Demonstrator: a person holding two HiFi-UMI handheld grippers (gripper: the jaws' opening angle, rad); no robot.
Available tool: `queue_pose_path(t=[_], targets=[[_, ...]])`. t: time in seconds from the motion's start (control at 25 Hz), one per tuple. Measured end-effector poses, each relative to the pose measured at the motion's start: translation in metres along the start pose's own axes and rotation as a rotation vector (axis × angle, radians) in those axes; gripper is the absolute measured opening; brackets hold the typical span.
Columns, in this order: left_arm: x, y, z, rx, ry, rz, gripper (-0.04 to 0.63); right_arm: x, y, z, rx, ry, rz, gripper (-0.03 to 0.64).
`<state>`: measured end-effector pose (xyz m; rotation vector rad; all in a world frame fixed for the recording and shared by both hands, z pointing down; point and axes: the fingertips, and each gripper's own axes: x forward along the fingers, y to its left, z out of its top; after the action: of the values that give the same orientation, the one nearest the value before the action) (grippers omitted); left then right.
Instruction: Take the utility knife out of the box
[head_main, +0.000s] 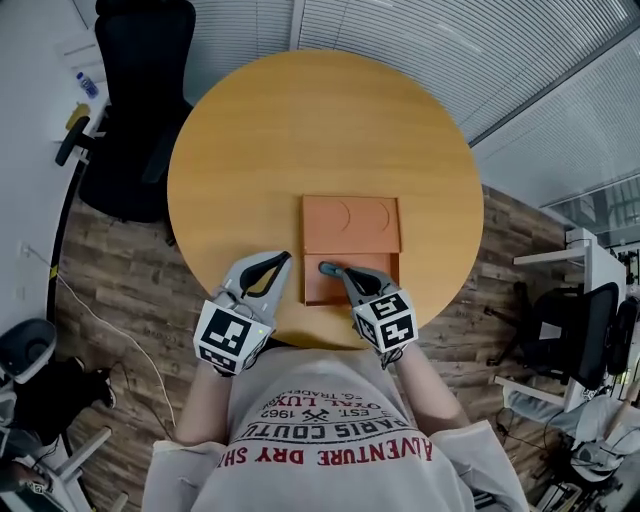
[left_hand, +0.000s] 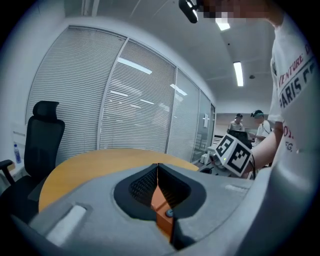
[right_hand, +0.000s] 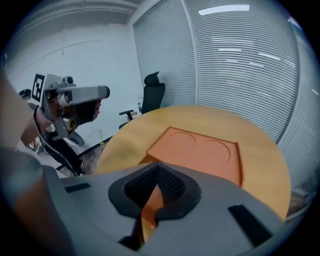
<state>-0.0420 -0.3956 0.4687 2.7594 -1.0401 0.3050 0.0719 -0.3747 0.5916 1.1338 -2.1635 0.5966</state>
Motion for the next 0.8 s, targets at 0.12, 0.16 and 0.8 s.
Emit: queue_pose_path(t=[0.12, 0.16, 0.8], targets=[[-0.002, 0.01, -0.004, -0.019, 0.001, 0.017, 0.011, 0.016, 0.002, -0.015, -0.039, 0.074, 0.02, 0.117], [-0.003, 0.013, -0.006, -0.026, 0.002, 0.024, 0.011, 0.021, 0.002, -0.02, -0.049, 0.095, 0.025, 0.12], [0.008, 0.04, -0.029, -0.075, 0.043, 0.03, 0.011, 0.077, -0.011, -0.072, -0.321, 0.441, 0.065, 0.232]])
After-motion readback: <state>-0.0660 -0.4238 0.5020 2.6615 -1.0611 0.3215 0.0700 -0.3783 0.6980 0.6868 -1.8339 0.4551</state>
